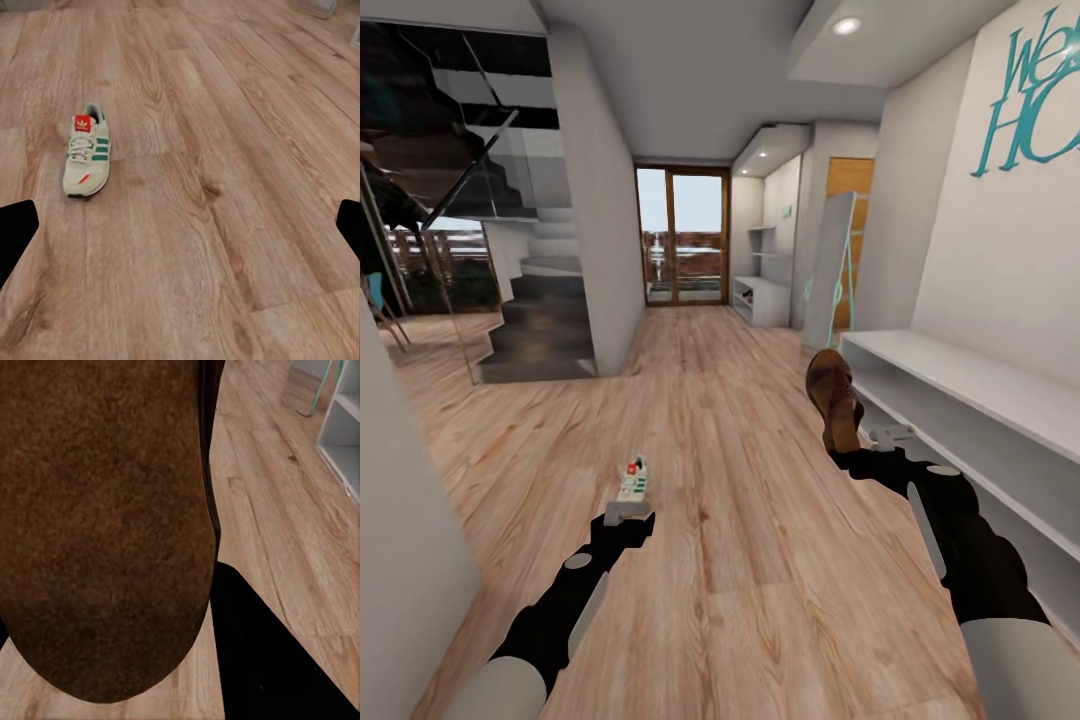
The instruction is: Pick up the two gym shoes and the two sandals from the corridor floor and place them onto the hallstand (shoe rack) in the corridor, making sure they are on the rack and not on the floor. Arrange them so the two gym shoes are next to each other and the two sandals are next to each other.
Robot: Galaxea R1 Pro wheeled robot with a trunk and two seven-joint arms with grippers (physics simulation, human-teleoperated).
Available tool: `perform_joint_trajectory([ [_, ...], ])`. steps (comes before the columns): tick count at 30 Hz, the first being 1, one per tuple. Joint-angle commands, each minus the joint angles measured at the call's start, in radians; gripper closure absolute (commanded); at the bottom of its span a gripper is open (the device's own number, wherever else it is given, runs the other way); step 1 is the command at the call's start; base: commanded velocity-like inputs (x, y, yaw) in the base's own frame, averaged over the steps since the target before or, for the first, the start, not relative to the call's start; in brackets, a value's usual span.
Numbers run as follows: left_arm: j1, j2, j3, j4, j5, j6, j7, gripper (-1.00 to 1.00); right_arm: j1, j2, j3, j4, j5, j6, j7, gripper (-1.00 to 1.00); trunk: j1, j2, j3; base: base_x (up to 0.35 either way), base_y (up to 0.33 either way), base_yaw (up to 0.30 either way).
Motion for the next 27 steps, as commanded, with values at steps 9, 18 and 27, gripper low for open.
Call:
perform_joint_trajectory([
  [9,0.0,0.0,0.0,-0.002,0.002,0.006,-0.002,-1.0,0.0,0.004,-0.001,-0.001,0.006,0.003,0.002,1.0,0.0,0.0,-0.001,0.346,0.0,0.0],
  [18,0.0,0.0,0.0,-0.002,0.002,0.006,-0.002,-1.0,-0.001,0.004,-0.001,-0.002,0.005,0.004,0.004,1.0,0.0,0.0,-0.001,0.346,0.0,0.0],
  [27,0.0,0.0,0.0,-0.002,0.002,0.006,-0.002,-1.0,-0.001,0.004,-0.001,-0.002,0.006,0.004,0.004,1.0,0.0,0.0,-0.001,0.346,0.0,0.01],
])
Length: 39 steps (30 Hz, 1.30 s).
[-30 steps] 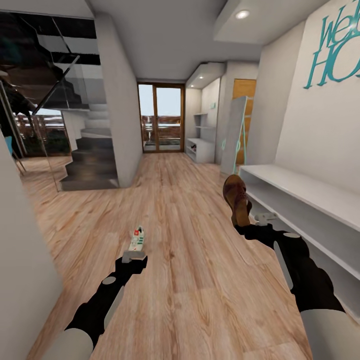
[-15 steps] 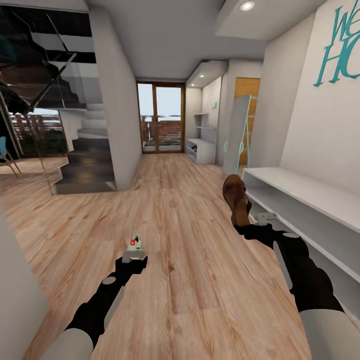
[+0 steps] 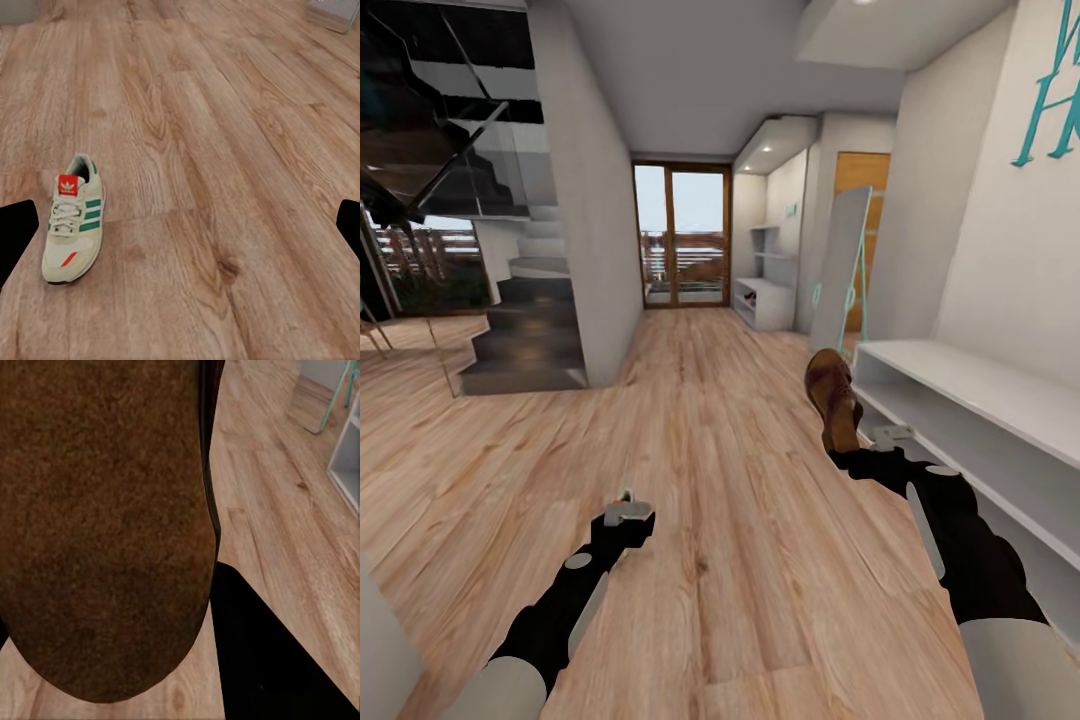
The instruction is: Pick up the two gym shoes and the two sandals from the corridor floor and place them onto the hallstand (shoe rack) in the corridor, making sure they are on the rack and not on the floor. Arrange them so the two gym shoes are next to each other and the two sandals are next to each other.
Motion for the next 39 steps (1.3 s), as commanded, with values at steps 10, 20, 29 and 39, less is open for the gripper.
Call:
perform_joint_trajectory([
  [10,0.0,0.0,0.0,-0.002,0.001,0.006,-0.002,-1.0,-0.001,0.0,-0.001,0.001,0.002,0.005,0.003,1.0,0.0,0.0,-0.003,0.346,-0.039,0.038],
  [20,0.0,0.0,0.0,-0.002,0.002,0.006,-0.002,-1.0,0.0,0.0,-0.001,0.002,0.002,0.004,0.003,1.0,0.0,0.0,-0.003,0.346,-0.072,0.001],
  [29,0.0,0.0,0.0,-0.002,0.001,0.006,-0.002,-1.0,-0.001,0.0,-0.001,0.0,0.0,0.004,0.003,1.0,0.0,0.0,-0.003,0.346,-0.072,0.0],
  [39,0.0,0.0,0.0,-0.002,0.002,0.006,-0.002,-1.0,-0.001,0.0,-0.001,0.0,-0.002,0.004,0.004,1.0,0.0,0.0,-0.003,0.346,-0.073,0.0],
])
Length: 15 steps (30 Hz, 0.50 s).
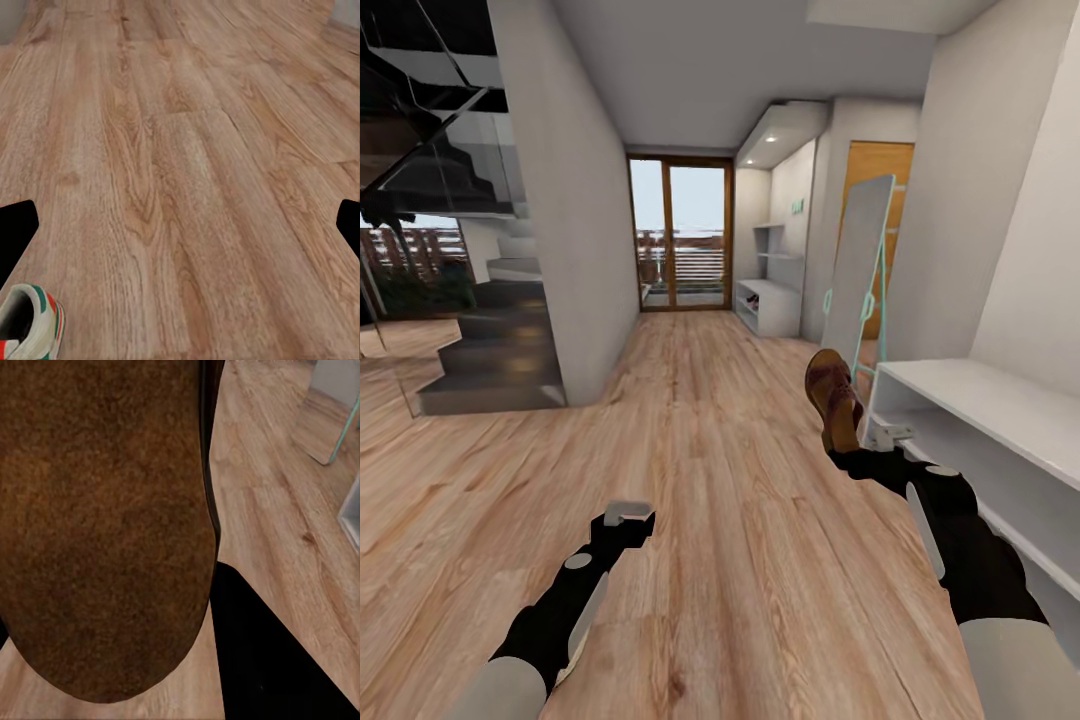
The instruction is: Pick up the two gym shoes and the two sandals from the corridor floor and place them onto the hallstand (shoe rack) in the corridor, making sure they are on the rack and not on the floor. Arrange them so the two gym shoes are next to each other and the two sandals are next to each other.
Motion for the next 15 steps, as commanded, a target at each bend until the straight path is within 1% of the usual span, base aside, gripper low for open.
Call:
perform_joint_trajectory([
  [1,0.0,0.0,0.0,-0.002,0.002,0.006,-0.002,-1.0,0.0,0.0,-0.001,-0.001,0.002,0.006,0.004,1.0,0.0,0.0,-0.001,0.346,-0.074,0.0],
  [15,-0.001,0.0,0.0,-0.002,0.002,0.006,-0.002,-1.0,0.0,0.001,0.0,-0.001,0.002,0.006,0.004,1.0,0.0,0.0,-0.001,0.346,-0.074,0.0],
])
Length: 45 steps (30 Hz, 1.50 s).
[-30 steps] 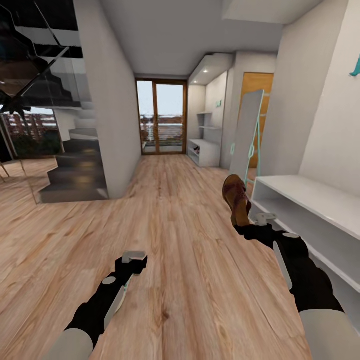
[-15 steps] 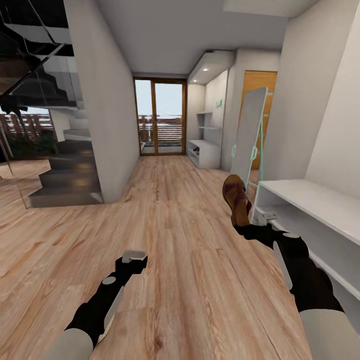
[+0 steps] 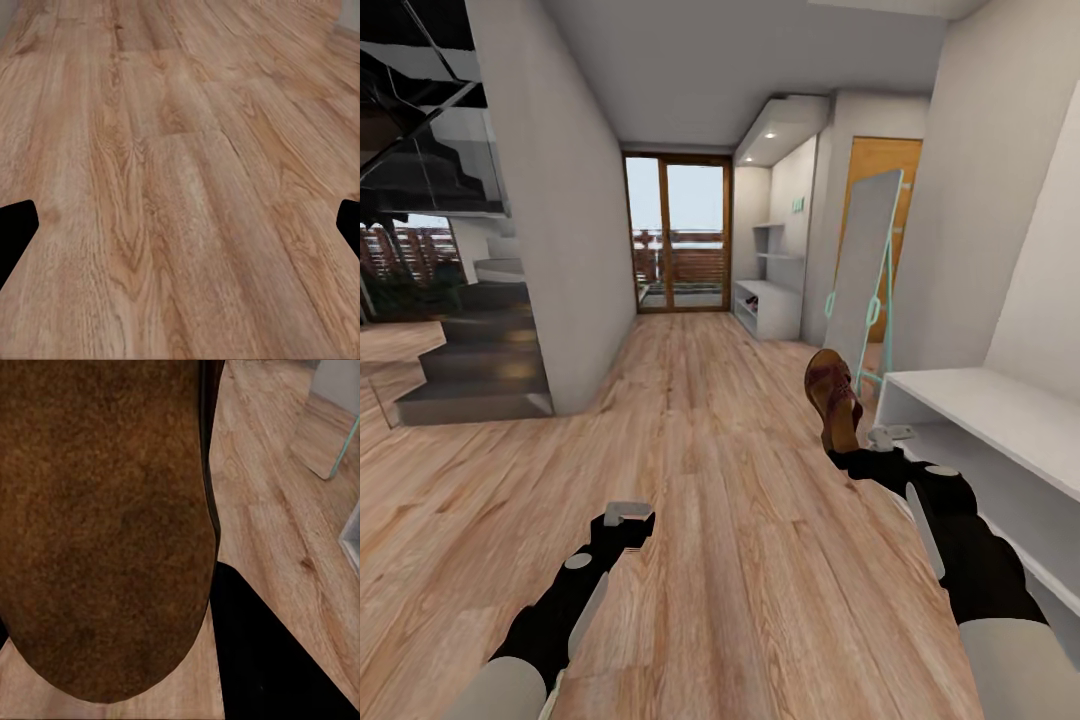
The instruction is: Pick up the two gym shoes and the two sandals from the corridor floor and place them onto the hallstand (shoe rack) in the corridor, making sure they are on the rack and not on the floor. Arrange them so the two gym shoes are next to each other and the two sandals are next to each other.
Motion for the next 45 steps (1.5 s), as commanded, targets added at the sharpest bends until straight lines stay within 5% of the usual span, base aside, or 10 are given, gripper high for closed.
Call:
perform_joint_trajectory([
  [1,0.0,0.0,0.0,-0.002,0.002,0.006,-0.002,-1.0,-0.001,0.0,-0.001,-0.001,0.002,0.006,0.004,1.0,0.0,0.0,-0.001,0.346,-0.074,0.0],
  [45,0.0,-0.011,0.0,0.024,0.001,0.004,-0.002,-1.0,-0.001,0.001,-0.001,-0.001,0.002,0.006,0.004,1.0,0.0,0.0,-0.001,0.346,-0.096,0.076],
])
